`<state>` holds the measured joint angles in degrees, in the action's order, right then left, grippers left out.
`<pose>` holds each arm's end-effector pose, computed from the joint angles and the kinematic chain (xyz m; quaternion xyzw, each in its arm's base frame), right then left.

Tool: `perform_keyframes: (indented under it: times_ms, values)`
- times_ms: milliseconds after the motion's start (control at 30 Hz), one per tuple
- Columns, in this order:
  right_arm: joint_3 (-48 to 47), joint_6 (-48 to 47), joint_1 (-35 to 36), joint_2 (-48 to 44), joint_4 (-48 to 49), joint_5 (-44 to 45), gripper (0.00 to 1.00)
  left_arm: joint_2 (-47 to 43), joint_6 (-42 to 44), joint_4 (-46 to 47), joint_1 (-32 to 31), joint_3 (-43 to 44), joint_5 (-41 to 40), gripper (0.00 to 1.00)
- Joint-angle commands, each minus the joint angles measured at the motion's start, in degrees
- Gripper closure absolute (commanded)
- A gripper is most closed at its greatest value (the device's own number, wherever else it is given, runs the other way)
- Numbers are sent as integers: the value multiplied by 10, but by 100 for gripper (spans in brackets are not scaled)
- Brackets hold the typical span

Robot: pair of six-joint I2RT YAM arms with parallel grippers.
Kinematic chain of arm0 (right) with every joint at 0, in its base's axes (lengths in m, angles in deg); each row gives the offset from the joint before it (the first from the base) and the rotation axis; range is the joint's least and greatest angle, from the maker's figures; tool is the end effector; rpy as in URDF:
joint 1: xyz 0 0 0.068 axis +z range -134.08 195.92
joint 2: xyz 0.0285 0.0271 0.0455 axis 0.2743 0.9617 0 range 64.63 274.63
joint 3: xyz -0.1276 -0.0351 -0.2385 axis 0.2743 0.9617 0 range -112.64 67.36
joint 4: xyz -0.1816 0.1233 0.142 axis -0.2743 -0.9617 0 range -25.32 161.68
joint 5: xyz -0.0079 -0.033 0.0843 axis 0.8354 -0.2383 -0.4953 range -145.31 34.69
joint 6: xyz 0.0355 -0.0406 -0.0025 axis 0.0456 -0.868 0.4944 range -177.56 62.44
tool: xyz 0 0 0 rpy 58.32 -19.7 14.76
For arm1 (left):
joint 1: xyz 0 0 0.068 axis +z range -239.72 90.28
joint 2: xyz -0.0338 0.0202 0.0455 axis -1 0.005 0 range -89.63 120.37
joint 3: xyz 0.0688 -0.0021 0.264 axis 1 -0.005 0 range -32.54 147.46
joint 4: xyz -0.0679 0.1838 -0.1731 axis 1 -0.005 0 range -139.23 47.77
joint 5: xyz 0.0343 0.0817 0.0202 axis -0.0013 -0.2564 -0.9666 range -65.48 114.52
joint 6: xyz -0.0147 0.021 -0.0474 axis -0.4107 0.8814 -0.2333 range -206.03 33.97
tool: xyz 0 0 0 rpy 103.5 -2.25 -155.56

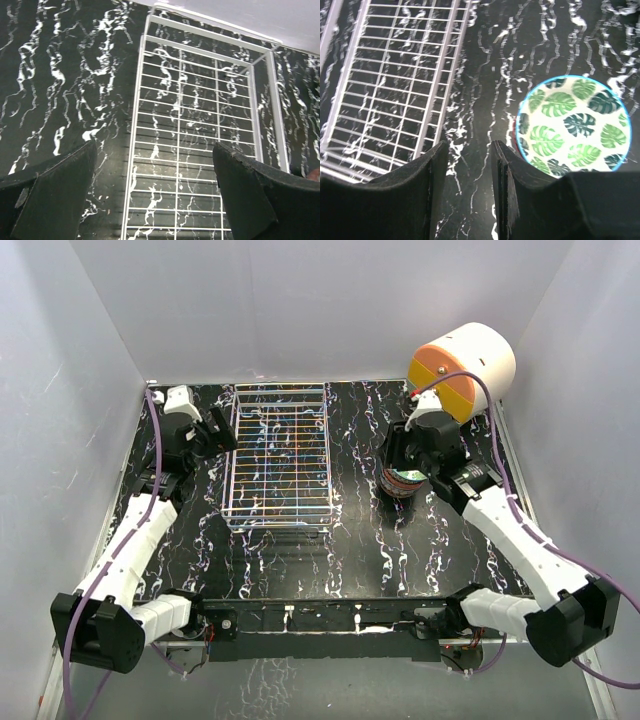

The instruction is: Unload the bowls from the dish rack

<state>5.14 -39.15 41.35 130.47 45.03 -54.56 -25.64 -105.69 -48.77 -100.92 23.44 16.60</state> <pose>0.2303 0.1090 0.3434 -0.0499 0.8658 0.1806 0.4640 0.2569 -0.0458 0.3486 -0.1003 0.7838 -0.1097 0.6030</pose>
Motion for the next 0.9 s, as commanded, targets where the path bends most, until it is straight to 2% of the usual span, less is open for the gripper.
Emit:
perform_keyframes:
  times_ms: [0, 100, 200, 333, 600, 667, 767, 867]
  values:
    - [15, 17, 0, -35, 45, 127, 54, -19, 4, -17, 3, -11, -93, 3]
    - [-2, 19, -7, -41, 23, 181, 37, -17, 3, -13, 2, -17, -102, 3]
    - [-35, 29, -48, -27, -23, 187, 31, -9, -1, -15, 2, -16, -92, 3]
    - [-29, 42, -150, -24, -26, 116, 31, -4, -6, -13, 2, -17, -82, 3]
    - [18, 76, -310, -36, 26, 54, 31, 1, -9, -10, 2, -20, -69, 3]
    - [37, 81, -335, -31, 36, 52, 32, 0, -10, -9, 3, -22, -68, 3]
    - [74, 86, -360, -20, 54, 29, 43, -1, -10, -8, 3, -24, -66, 3]
    - [110, 97, -391, -11, 77, -10, 43, 0, -11, -8, 3, -23, -60, 3]
